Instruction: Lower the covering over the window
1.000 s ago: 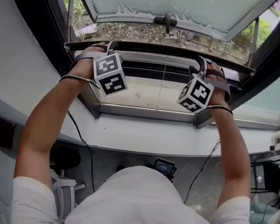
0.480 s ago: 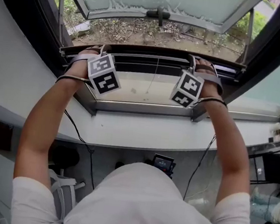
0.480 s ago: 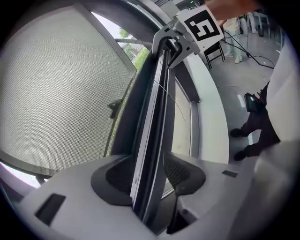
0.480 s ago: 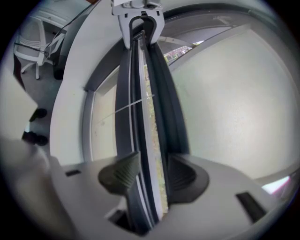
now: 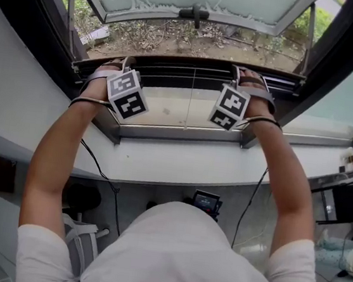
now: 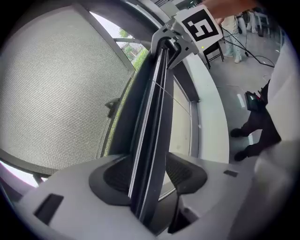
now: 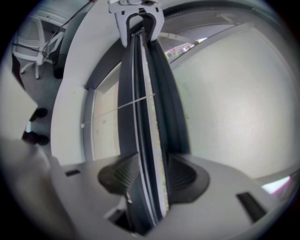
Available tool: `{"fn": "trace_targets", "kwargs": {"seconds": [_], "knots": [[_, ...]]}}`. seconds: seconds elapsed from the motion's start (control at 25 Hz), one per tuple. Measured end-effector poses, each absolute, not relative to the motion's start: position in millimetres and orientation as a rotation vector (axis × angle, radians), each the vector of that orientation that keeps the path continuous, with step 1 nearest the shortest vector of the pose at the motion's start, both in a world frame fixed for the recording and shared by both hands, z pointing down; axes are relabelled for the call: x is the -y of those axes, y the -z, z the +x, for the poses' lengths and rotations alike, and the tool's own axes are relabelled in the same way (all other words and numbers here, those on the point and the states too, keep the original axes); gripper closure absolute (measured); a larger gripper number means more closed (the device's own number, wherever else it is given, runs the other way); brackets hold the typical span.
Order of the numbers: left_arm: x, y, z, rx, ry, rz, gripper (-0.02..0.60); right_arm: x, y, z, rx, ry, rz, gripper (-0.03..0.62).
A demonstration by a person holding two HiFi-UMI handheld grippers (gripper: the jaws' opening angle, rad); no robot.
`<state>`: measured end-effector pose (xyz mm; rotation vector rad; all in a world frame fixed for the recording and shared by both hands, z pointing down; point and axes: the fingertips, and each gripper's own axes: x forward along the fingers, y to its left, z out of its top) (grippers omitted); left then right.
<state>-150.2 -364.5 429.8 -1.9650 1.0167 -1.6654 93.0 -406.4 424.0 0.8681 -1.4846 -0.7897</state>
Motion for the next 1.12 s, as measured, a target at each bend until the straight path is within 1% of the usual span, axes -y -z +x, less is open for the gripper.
{"fn": "trace_targets", "kwargs": {"seconds": [1.12], "knots": [[363,-468,-149,-1.002,1.697,-1.990,0.360,402,-463,94,1.478,0.720,0.832,0.407]]}}
